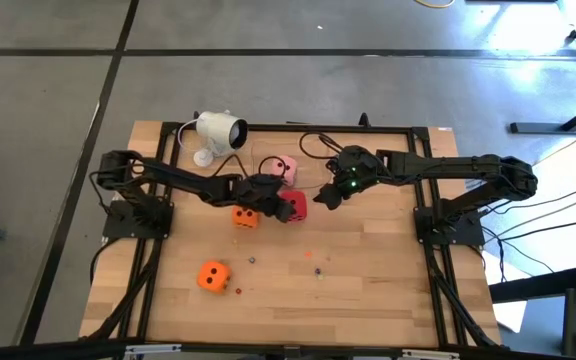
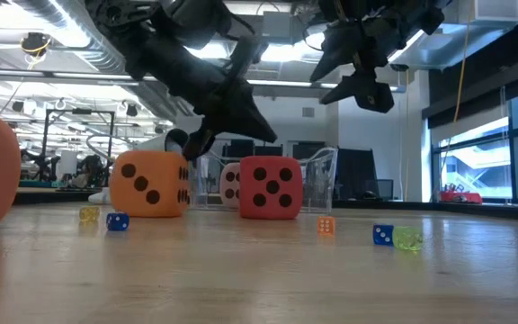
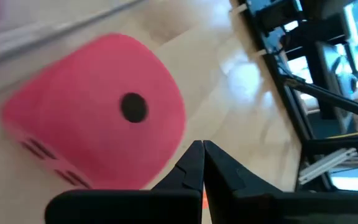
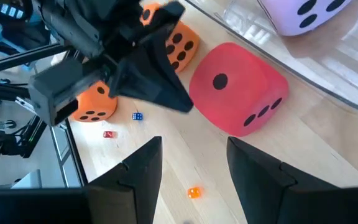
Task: Pick & Place Dice
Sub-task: Put the large red die into the transparent bin
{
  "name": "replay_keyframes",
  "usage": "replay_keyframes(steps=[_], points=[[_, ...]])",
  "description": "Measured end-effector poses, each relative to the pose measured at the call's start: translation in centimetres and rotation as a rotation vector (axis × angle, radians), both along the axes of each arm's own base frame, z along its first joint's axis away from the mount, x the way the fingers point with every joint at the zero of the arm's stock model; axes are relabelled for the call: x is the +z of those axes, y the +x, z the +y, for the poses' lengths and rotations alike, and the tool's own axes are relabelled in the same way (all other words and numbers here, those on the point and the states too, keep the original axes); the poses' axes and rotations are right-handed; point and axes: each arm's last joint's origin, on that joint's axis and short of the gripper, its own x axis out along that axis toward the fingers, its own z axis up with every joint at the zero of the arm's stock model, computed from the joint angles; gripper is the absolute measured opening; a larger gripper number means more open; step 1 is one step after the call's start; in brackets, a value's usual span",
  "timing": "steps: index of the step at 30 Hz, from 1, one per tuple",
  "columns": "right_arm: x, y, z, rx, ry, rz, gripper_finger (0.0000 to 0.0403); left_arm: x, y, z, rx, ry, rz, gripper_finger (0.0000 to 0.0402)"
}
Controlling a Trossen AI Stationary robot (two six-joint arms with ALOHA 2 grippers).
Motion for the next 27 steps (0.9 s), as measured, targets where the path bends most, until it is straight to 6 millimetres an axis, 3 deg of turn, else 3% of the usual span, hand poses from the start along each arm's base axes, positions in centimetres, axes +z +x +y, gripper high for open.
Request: replay_keyframes(steps=[17, 27], points=[[-0.2, -0.2, 0.0, -0.001, -0.034, 0.024, 0.0181, 1.2, -3.2, -0.2, 0.079, 0.133, 0.228, 0.0001], [-0.2, -0.1, 0.1, -0.012, -0.056, 0.026, 0.0181, 1.0, -3.4, -1.5, 0.041, 0.284, 0.287, 0.0001]])
